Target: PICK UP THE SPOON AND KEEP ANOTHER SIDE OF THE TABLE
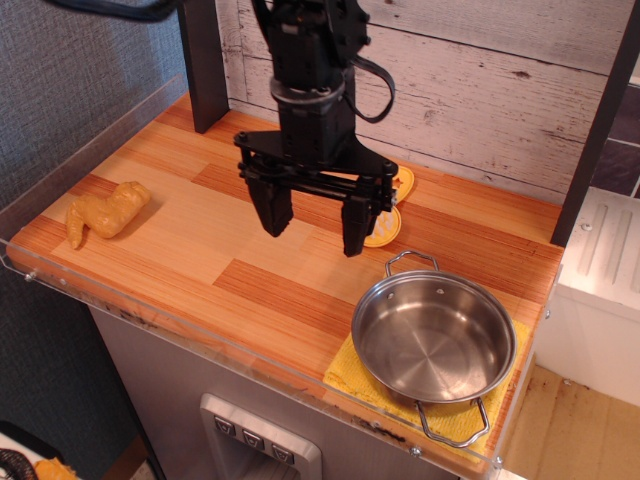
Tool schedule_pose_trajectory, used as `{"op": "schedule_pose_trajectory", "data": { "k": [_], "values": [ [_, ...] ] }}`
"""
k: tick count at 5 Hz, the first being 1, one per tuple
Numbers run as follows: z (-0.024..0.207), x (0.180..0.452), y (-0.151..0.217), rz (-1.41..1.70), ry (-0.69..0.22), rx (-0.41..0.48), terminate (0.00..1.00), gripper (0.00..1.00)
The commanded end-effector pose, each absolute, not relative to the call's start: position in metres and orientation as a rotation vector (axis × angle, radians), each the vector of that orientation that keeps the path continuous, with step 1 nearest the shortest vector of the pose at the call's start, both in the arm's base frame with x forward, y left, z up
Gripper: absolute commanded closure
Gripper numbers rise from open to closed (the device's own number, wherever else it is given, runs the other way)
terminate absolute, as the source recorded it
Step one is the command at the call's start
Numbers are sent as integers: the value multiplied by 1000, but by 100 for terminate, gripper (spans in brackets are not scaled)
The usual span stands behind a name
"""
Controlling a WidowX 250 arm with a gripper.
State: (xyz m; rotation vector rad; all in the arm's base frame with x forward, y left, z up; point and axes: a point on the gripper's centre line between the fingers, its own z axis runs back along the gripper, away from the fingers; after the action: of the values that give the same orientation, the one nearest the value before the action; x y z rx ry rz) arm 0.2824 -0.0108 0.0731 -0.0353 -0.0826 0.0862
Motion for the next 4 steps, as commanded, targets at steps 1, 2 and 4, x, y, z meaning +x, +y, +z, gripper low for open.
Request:
{"op": "schedule_pose_trajectory", "data": {
  "k": [1, 2, 4],
  "values": [
    [78, 326, -24, 55, -142, -21, 0, 0],
    [70, 344, -23, 51, -134, 2, 0, 0],
    [53, 363, -14, 76, -106, 26, 0, 0]
  ]
}}
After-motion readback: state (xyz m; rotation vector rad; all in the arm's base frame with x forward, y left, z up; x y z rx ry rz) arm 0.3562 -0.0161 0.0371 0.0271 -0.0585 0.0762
